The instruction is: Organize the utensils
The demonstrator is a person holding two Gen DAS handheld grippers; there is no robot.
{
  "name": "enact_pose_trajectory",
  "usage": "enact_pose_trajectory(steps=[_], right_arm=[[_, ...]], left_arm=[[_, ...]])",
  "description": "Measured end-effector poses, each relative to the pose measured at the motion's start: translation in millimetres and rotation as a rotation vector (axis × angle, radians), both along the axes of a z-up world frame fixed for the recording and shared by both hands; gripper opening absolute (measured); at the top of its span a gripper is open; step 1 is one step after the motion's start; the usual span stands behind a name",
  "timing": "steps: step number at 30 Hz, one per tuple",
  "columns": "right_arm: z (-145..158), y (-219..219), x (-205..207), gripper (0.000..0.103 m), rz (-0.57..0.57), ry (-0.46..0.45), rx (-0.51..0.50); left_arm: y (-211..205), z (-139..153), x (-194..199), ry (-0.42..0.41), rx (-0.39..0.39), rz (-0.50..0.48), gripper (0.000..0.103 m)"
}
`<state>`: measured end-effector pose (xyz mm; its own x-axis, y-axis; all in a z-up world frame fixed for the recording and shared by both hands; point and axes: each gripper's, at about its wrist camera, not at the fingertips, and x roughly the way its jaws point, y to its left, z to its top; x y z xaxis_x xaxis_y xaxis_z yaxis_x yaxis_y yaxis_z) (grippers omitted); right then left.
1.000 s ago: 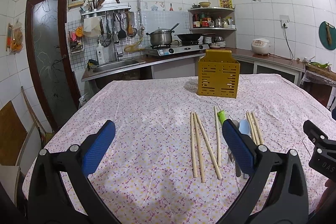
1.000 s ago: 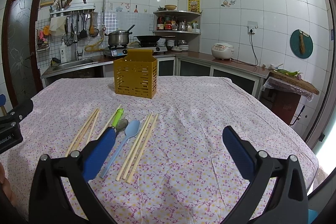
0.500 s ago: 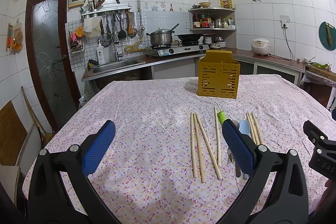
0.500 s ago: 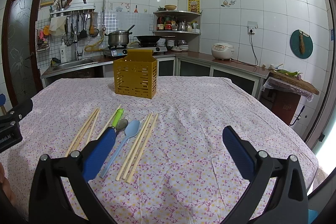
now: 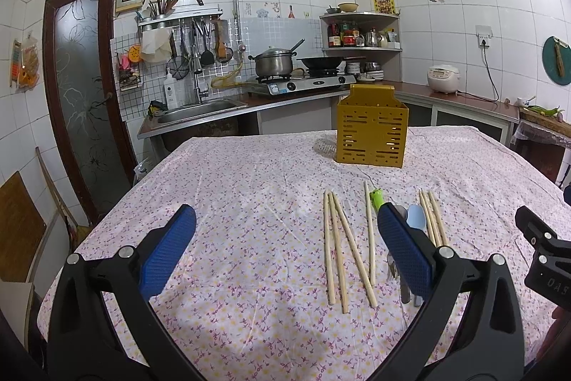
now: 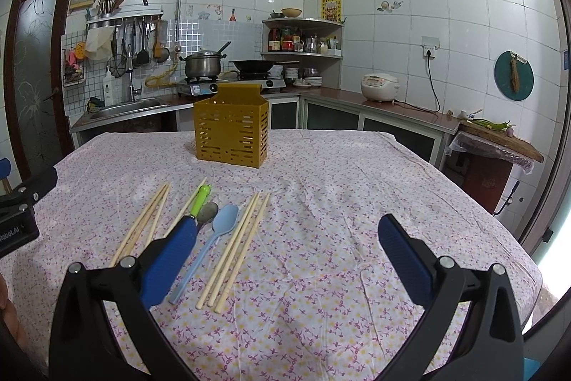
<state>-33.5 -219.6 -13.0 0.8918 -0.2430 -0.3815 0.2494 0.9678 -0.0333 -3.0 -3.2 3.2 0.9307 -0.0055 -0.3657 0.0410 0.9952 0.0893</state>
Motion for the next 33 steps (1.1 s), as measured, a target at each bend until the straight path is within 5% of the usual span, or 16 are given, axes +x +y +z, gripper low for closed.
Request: enact_pose_trajectory(steps=[9,24,33], right_arm=[[1.1,-4.7,14.8,0.099,0.024,0.029,-0.002],[-1.6,-32.0,131.7,0.099,0.042,0.266,-0.041],[-28.7,-57.6,196.4,0.099,0.048,0.486,0.179]], left_arm=[[-0.6,1.3,22.7,0.063,-0.026,-0.038,0.098],[-8.7,-9.6,139.9,0.329,-0.022,-0.078,0.098],[-16.8,-39.0,217.6,0.614,-0.059,-0.143,0.098]])
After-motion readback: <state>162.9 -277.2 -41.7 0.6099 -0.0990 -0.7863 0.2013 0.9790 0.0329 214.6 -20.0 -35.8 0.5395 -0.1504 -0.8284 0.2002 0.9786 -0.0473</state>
